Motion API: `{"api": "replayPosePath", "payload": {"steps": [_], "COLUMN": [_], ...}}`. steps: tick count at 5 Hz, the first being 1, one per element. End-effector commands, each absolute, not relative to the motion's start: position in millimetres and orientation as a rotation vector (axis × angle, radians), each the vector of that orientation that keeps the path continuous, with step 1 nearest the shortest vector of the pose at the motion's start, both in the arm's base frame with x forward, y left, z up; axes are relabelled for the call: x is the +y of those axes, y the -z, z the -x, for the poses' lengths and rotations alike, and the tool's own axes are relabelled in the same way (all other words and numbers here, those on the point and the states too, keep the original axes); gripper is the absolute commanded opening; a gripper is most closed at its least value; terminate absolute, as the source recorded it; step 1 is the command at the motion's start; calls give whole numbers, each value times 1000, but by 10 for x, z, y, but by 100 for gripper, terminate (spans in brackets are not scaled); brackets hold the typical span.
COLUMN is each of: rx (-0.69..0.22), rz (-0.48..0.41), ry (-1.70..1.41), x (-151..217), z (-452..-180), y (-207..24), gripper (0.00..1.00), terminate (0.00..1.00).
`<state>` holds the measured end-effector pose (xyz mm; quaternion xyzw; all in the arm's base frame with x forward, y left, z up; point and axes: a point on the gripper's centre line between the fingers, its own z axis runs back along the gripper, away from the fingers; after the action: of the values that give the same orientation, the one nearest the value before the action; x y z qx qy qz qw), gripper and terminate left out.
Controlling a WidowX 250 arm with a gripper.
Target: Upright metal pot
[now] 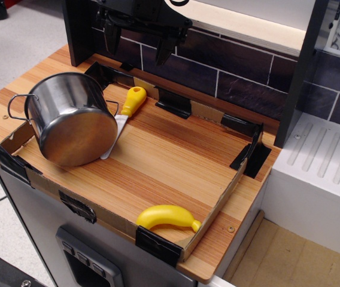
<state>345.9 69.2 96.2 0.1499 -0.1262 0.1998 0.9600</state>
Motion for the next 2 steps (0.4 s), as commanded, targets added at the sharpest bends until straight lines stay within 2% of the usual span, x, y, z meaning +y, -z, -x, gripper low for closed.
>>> {"api": "replayPosePath", "payload": {"steps": [1, 2], "rx": [-256, -307], "rz": [-304, -161], "ry": [-405, -281], "x": [692, 796], "z": [-3459, -3354], "y": [-962, -1166], "gripper": [100, 100], "terminate": [0, 0]}}
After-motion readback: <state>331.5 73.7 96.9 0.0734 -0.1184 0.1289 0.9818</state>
